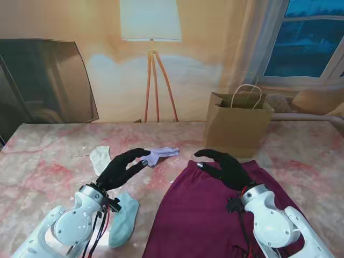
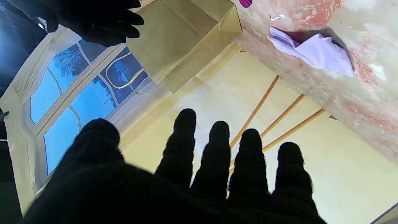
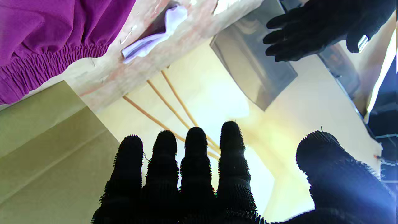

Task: Fold the socks and the shorts into the kraft paper bag

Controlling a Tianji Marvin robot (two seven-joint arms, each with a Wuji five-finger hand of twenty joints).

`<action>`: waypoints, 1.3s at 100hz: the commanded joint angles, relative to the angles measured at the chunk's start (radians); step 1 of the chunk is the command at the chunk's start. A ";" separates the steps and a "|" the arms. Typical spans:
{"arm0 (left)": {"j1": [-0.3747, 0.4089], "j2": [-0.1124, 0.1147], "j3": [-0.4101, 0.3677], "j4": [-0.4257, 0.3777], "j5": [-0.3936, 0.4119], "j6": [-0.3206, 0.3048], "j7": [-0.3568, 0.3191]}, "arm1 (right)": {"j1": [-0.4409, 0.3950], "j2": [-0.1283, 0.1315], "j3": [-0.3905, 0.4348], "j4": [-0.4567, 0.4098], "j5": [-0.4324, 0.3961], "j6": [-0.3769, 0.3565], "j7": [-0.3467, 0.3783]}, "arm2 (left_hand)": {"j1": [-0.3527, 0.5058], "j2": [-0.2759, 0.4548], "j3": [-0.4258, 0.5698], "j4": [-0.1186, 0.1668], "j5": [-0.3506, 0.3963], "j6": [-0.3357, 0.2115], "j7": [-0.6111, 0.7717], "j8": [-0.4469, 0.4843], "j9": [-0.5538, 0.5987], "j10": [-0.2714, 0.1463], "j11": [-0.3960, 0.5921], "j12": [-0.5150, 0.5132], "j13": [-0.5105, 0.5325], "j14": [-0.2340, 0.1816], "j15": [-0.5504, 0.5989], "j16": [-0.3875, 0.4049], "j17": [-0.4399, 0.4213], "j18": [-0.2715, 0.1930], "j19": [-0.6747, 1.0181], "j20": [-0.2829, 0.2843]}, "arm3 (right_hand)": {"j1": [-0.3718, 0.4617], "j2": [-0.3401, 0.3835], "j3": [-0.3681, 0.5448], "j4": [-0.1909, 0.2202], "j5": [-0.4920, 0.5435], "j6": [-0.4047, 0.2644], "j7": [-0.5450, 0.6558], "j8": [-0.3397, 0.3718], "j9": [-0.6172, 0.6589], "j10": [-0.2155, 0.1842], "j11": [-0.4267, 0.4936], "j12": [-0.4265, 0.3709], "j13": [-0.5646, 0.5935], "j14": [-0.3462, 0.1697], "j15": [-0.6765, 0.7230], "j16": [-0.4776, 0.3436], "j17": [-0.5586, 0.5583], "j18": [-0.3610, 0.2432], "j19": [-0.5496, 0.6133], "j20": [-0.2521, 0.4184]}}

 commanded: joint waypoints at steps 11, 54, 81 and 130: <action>0.001 0.003 -0.002 -0.008 0.001 -0.007 -0.008 | -0.002 -0.001 -0.008 0.004 -0.002 -0.002 -0.004 | -0.031 0.009 -0.030 0.037 -0.009 -0.018 -0.008 0.003 -0.026 -0.021 -0.018 -0.004 -0.025 -0.033 -0.024 -0.009 0.001 -0.005 0.000 0.018 | -0.013 0.023 -0.020 0.058 -0.007 -0.005 -0.012 -0.004 0.011 0.003 0.000 0.008 0.014 -0.022 0.001 0.002 -0.006 -0.048 0.008 -0.029; -0.003 0.003 -0.003 -0.006 0.011 -0.014 -0.001 | -0.013 0.002 0.024 -0.052 -0.019 0.001 0.003 | -0.032 0.008 -0.029 0.039 -0.010 -0.019 -0.010 0.005 -0.024 -0.021 -0.018 -0.004 -0.022 -0.033 -0.024 -0.009 0.003 0.001 -0.002 0.026 | 0.000 0.018 -0.015 0.057 -0.007 -0.014 -0.009 -0.002 0.015 0.007 0.005 0.011 0.035 0.014 0.015 0.013 0.021 -0.021 0.046 -0.020; -0.001 0.004 -0.012 -0.016 0.024 0.005 -0.005 | 0.033 0.007 0.097 -0.110 -0.030 0.008 0.040 | -0.032 0.009 -0.030 0.038 -0.009 -0.020 -0.010 0.006 -0.023 -0.022 -0.018 -0.004 -0.021 -0.034 -0.024 -0.008 0.004 0.000 -0.002 0.029 | 0.002 0.013 -0.009 0.054 0.002 -0.021 -0.005 0.000 0.031 0.008 0.020 0.018 0.064 0.025 0.027 0.028 0.040 -0.009 0.075 -0.009; 0.025 0.008 -0.033 -0.043 0.043 0.051 -0.016 | 0.199 0.009 0.241 -0.177 -0.079 0.091 0.054 | -0.031 0.008 -0.030 0.038 -0.008 -0.020 -0.011 0.007 -0.020 -0.020 -0.017 -0.003 -0.020 -0.035 -0.024 -0.008 0.003 0.002 -0.003 0.031 | 0.110 -0.116 0.208 0.020 0.051 -0.030 0.049 0.030 0.086 -0.007 0.129 0.070 0.174 0.040 0.084 0.095 0.159 -0.011 0.179 -0.004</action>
